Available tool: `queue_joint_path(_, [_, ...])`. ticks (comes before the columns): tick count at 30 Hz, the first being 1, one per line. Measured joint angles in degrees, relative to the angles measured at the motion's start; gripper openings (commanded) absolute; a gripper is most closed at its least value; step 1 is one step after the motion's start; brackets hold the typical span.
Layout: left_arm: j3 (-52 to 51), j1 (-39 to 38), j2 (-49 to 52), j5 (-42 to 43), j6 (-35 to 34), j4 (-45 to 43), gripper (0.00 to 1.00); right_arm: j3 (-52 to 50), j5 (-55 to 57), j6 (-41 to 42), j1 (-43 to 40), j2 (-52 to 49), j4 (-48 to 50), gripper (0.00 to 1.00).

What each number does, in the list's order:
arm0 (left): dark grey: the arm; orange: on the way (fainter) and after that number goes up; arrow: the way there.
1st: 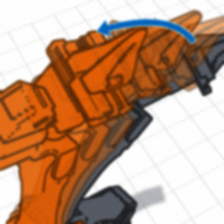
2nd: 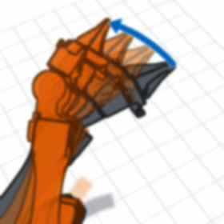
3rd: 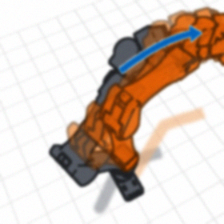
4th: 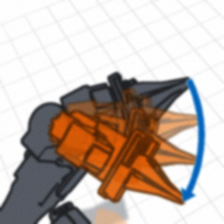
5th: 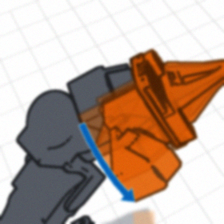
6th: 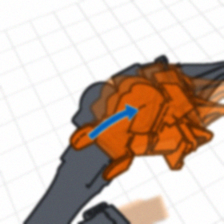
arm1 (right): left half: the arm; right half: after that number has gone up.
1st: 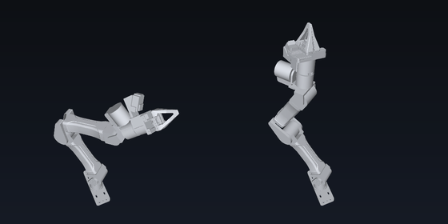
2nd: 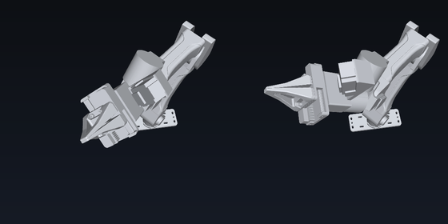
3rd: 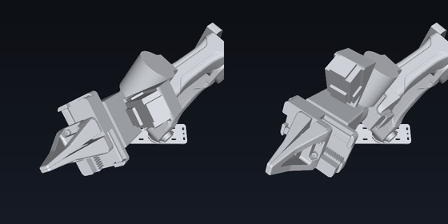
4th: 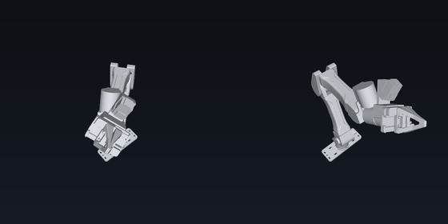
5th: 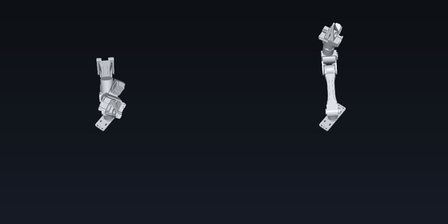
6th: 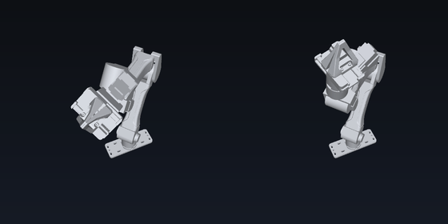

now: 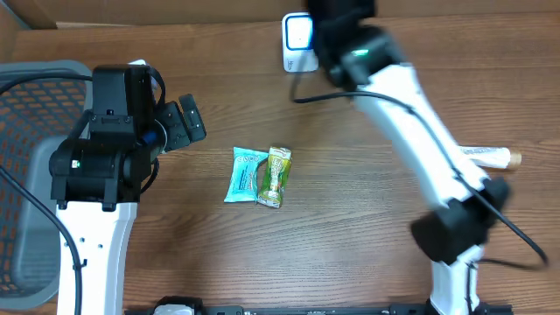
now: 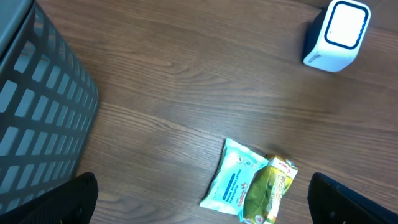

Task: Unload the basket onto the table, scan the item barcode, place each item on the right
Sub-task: 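Hold the bag's barcode side in front of the white scanner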

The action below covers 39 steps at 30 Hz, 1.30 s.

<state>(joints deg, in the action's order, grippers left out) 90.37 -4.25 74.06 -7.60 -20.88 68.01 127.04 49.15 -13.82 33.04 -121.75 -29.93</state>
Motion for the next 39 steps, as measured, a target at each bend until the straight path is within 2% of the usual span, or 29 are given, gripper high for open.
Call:
queue_joint_path(3, [0.0,0.0,0.0,0.0,0.0,-0.02,0.99,0.0,5.66,-8.39,1.62,-5.27,5.97,0.04])
queue_joint_path(5, [0.0,0.0,0.0,0.0,0.0,-0.04,1.0,0.0,8.31,-17.11,1.88,-8.83,8.87,0.04])
queue_joint_path(9, [0.0,0.0,0.0,0.0,0.0,-0.02,1.0,0.0,10.67,-28.87,1.51,-13.77,12.96,0.04])
queue_joint_path(14, [0.0,0.0,0.0,0.0,0.0,-0.04,1.0,-0.09,11.67,-40.02,1.07,-19.41,24.15,0.04])
queue_joint_path(19, [0.0,0.0,0.0,0.0,0.0,-0.04,0.99,-0.09,10.4,-47.8,0.9,-21.42,29.9,0.04])
queue_joint_path(23, [0.0,0.0,0.0,0.0,0.0,-0.02,1.0,-0.09,9.46,-52.28,0.42,-22.01,33.81,0.04])
queue_joint_path(27, [0.0,0.0,0.0,0.0,0.0,-0.02,1.0,-0.09,8.46,-55.25,-0.76,-22.34,32.33,0.04])
queue_joint_path(39, [0.0,0.0,0.0,0.0,-0.02,-0.02,1.0,-3.89,5.92,-57.07,-1.81,-22.58,30.12,0.04])
